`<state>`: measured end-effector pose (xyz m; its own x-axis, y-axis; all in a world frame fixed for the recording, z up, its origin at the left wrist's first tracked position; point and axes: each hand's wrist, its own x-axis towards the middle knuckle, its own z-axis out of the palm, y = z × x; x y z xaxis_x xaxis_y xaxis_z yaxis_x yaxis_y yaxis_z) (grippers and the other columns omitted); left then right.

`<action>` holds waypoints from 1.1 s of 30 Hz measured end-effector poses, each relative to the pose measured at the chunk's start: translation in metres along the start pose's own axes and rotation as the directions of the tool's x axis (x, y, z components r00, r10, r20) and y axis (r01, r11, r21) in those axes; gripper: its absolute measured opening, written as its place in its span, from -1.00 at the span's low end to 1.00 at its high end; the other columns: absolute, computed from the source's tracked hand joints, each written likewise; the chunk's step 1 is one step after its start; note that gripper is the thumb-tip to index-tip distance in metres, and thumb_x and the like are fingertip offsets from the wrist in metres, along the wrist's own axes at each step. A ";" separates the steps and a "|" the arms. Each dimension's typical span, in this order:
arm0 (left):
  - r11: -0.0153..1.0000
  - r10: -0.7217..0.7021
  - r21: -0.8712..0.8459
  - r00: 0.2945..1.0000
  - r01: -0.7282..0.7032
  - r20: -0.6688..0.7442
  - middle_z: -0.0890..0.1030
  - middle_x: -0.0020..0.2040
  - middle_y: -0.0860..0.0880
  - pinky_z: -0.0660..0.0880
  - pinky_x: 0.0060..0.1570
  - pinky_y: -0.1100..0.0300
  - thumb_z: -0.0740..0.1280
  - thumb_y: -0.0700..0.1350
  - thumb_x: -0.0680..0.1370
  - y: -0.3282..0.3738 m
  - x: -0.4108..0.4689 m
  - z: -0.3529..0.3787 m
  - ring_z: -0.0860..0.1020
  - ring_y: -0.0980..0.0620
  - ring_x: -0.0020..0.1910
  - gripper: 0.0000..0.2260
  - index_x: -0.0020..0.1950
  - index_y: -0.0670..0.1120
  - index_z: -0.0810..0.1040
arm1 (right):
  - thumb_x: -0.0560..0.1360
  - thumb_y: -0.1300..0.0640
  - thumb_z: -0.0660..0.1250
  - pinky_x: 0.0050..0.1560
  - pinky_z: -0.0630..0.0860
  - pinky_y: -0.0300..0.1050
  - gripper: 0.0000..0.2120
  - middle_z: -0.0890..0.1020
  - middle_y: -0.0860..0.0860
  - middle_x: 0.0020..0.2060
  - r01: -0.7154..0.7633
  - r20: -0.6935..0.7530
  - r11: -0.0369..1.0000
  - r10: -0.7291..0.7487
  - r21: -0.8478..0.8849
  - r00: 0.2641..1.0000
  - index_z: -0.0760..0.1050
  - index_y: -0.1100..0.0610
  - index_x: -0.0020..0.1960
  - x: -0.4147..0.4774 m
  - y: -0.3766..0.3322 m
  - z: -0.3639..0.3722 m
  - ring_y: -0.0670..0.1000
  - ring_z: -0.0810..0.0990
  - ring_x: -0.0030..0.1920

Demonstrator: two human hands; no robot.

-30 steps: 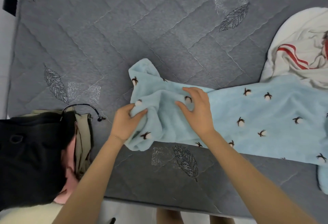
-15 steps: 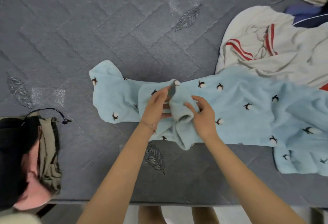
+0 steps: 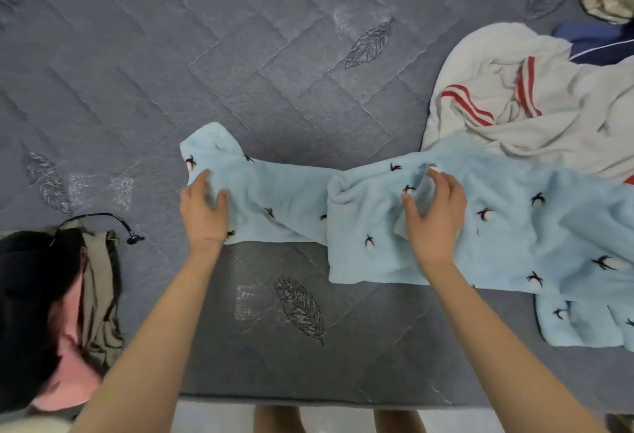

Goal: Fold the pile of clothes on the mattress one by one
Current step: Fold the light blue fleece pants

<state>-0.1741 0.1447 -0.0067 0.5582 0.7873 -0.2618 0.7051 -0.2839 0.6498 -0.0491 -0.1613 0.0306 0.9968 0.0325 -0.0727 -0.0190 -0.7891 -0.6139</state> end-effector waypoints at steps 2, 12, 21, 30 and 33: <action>0.999 0.046 -0.020 0.999 -0.045 0.017 0.40 0.25 -0.20 0.39 0.29 -0.06 0.29 -0.19 0.58 -0.008 0.010 -0.010 0.46 -0.16 0.18 -0.58 0.44 -0.11 0.36 | 0.46 0.20 0.43 0.38 0.27 0.09 -0.52 0.45 0.23 0.29 0.104 0.071 0.993 -0.108 0.050 0.992 0.42 0.26 0.34 -0.006 -0.019 0.022 0.20 0.38 0.34; 0.944 0.305 0.074 0.935 -0.323 0.183 0.46 0.25 -0.24 0.29 0.30 0.09 0.22 -0.26 0.61 -0.046 0.084 -0.037 0.39 -0.17 0.23 -0.58 0.47 -0.18 0.31 | 0.51 0.15 0.39 0.45 0.13 -0.09 -0.47 0.44 0.15 0.37 0.243 0.448 0.969 -0.237 0.045 0.862 0.35 0.21 0.43 0.000 -0.080 0.132 0.16 0.32 0.42; 0.667 0.514 0.285 0.702 -0.689 0.493 0.39 0.43 -0.16 -0.09 0.50 -0.08 0.22 -0.12 0.62 -0.043 0.141 -0.058 0.18 -0.08 0.50 -0.73 0.22 -0.26 0.52 | 0.49 0.24 0.35 0.01 0.36 0.00 -0.84 0.61 0.20 -0.07 0.301 0.423 0.932 -0.194 -0.203 0.885 0.57 0.27 0.04 0.016 -0.071 0.155 0.25 0.53 -0.03; 0.876 0.417 0.025 0.784 -0.481 0.460 0.56 -0.25 0.15 0.37 -0.25 0.39 0.36 0.13 0.51 0.004 0.147 -0.101 0.49 0.22 -0.23 -0.80 -0.14 0.03 0.49 | 0.63 0.15 0.13 -0.16 0.43 0.08 -0.82 0.55 0.15 -0.24 0.086 0.264 0.992 -0.060 -0.087 0.963 0.43 0.23 0.09 0.046 -0.097 0.140 0.24 0.52 -0.17; 0.855 0.219 0.251 0.754 -0.454 0.620 0.58 -0.25 0.12 0.43 -0.21 0.21 0.37 0.35 0.33 -0.005 0.170 -0.108 0.52 0.16 -0.25 -0.63 -0.16 0.07 0.55 | 0.62 0.14 0.17 -0.15 0.43 0.04 -0.84 0.52 0.06 -0.27 0.107 0.344 0.986 -0.056 -0.131 0.937 0.46 0.19 0.10 0.061 -0.098 0.142 0.23 0.53 -0.15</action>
<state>-0.1298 0.3393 0.0220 0.8459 0.1919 -0.4976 0.4588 -0.7376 0.4955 0.0026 0.0052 -0.0254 0.9087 0.2859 -0.3041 0.0984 -0.8548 -0.5096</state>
